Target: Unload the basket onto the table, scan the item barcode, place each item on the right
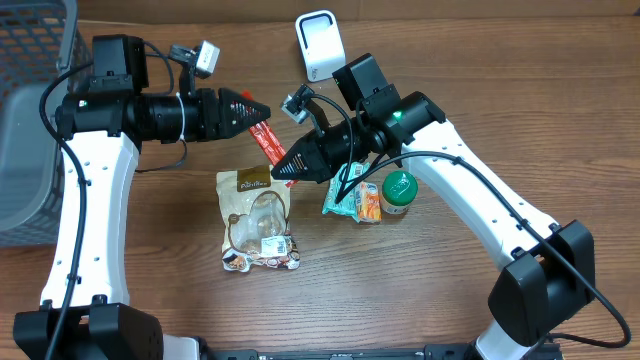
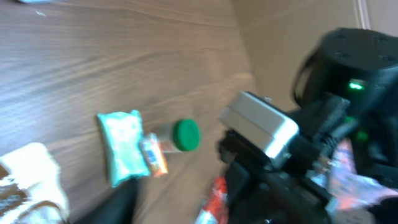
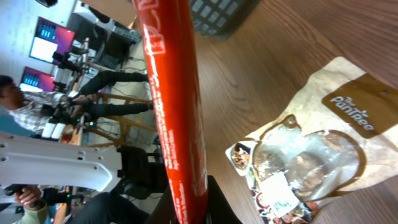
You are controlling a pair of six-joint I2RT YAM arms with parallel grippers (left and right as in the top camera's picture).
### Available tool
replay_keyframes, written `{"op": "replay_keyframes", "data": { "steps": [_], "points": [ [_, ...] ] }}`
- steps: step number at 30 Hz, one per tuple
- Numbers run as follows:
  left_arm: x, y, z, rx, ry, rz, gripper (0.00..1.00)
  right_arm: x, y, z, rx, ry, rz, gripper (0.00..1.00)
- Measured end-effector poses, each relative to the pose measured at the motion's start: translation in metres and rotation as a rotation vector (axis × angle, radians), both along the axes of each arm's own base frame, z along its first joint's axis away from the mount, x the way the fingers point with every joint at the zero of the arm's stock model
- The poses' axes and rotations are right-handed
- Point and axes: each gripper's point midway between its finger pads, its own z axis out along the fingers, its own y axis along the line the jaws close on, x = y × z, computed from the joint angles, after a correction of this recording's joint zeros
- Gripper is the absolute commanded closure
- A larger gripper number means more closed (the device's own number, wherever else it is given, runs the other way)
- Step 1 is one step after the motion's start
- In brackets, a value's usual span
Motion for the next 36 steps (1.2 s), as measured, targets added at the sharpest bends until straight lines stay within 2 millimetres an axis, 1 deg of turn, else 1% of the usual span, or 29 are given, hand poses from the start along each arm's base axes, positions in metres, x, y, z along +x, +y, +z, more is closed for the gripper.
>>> {"op": "replay_keyframes", "data": {
  "steps": [1,2,7,11,14,16,18,26,29,31,33,35,36],
  "points": [
    [0.003,0.002,-0.002,0.021,-0.009,0.009,0.03,0.001,-0.001,-0.001,-0.008,-0.003,-0.005,0.96],
    [0.005,0.005,-0.005,0.043,-0.013,0.022,0.0,0.002,-0.001,-0.004,-0.023,-0.008,-0.014,0.96],
    [0.021,0.026,-0.023,0.205,-0.032,0.114,0.0,0.009,-0.004,-0.017,-0.106,-0.049,-0.056,0.96],
    [0.033,0.054,-0.04,0.376,-0.03,0.222,0.0,0.012,-0.005,-0.03,-0.189,-0.092,-0.085,0.96],
    [0.038,0.076,-0.05,0.49,-0.004,0.311,0.0,0.012,-0.004,-0.034,-0.215,-0.109,-0.092,0.96],
    [0.04,0.09,-0.055,0.553,0.012,0.366,0.0,0.013,-0.004,-0.035,-0.227,-0.115,-0.097,0.96],
    [0.04,0.098,-0.058,0.595,0.025,0.398,0.0,0.013,-0.006,-0.037,-0.238,-0.117,-0.102,0.96],
    [0.033,0.125,-0.069,0.709,0.099,0.504,0.0,0.013,-0.008,-0.039,-0.256,-0.113,-0.108,0.96],
    [0.034,0.13,-0.075,0.729,0.124,0.528,0.0,0.013,-0.008,-0.04,-0.257,-0.112,-0.108,0.96],
    [0.035,0.128,-0.081,0.722,0.146,0.517,0.0,0.013,-0.009,-0.04,-0.257,-0.112,-0.108,0.96],
    [0.035,0.12,-0.088,0.687,0.167,0.477,0.0,0.013,-0.008,-0.04,-0.257,-0.112,-0.108,0.96],
    [0.033,0.102,-0.094,0.614,0.177,0.386,0.0,0.012,-0.009,-0.04,-0.261,-0.106,-0.109,0.96],
    [0.031,0.09,-0.096,0.562,0.176,0.325,0.0,0.012,-0.01,-0.041,-0.264,-0.096,-0.113,0.96]
  ]
}}
